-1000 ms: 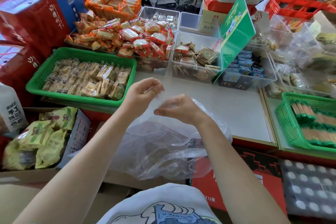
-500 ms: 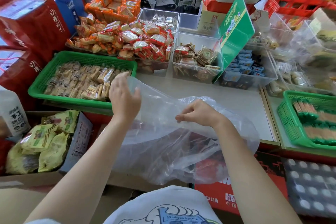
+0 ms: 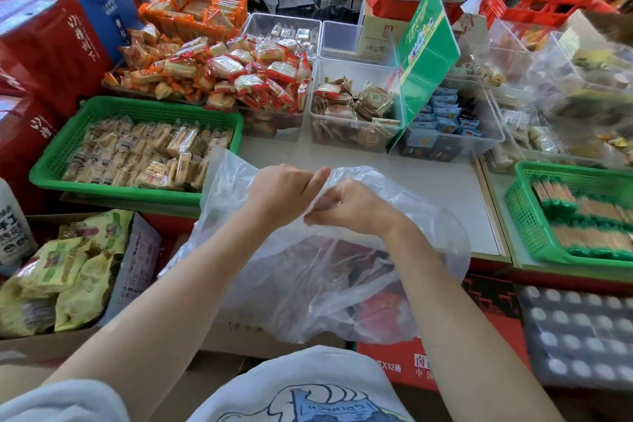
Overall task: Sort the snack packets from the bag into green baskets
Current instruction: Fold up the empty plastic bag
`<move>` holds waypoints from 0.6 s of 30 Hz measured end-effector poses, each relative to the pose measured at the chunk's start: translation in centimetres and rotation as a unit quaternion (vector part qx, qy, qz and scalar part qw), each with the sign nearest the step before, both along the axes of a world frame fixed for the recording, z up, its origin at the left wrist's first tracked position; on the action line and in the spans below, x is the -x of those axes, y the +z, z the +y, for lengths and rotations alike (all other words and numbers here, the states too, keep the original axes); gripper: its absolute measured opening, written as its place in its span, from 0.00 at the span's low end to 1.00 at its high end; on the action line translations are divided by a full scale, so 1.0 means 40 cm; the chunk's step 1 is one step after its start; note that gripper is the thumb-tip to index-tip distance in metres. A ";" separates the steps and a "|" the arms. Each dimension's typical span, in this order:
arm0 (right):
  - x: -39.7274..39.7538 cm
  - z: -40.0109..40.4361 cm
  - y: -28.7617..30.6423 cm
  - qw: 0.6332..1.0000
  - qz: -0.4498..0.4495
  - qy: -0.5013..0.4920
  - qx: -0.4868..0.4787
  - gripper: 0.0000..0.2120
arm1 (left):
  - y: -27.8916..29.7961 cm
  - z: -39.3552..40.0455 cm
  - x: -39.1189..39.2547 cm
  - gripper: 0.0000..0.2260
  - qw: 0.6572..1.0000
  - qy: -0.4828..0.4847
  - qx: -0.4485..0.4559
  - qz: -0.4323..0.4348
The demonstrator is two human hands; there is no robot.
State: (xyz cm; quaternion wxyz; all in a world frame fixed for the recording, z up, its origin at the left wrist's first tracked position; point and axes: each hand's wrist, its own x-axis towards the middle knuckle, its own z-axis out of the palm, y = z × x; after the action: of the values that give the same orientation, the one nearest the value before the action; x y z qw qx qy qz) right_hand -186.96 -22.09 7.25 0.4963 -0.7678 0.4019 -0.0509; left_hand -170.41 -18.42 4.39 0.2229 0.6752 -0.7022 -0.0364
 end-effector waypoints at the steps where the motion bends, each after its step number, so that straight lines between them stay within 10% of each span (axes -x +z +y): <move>1: 0.003 0.000 0.006 1.000 0.027 -0.001 -0.005 0.03 | -0.001 -0.001 -0.001 0.29 1.000 0.006 0.001 0.009; 10: 0.145 -0.073 -0.052 0.954 0.295 0.046 0.002 0.22 | -0.010 -0.006 -0.111 0.30 0.988 0.149 0.030 0.036; 18: 0.150 -0.074 -0.032 0.991 0.132 -0.018 -0.027 0.14 | -0.021 -0.031 -0.131 0.27 0.991 0.106 0.012 -0.079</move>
State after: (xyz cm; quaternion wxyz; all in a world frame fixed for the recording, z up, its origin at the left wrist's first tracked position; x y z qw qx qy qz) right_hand -192.96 -25.03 5.96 0.4587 -0.7470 0.4784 0.0526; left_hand -165.17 -19.64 3.56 0.1770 0.7441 -0.6423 0.0496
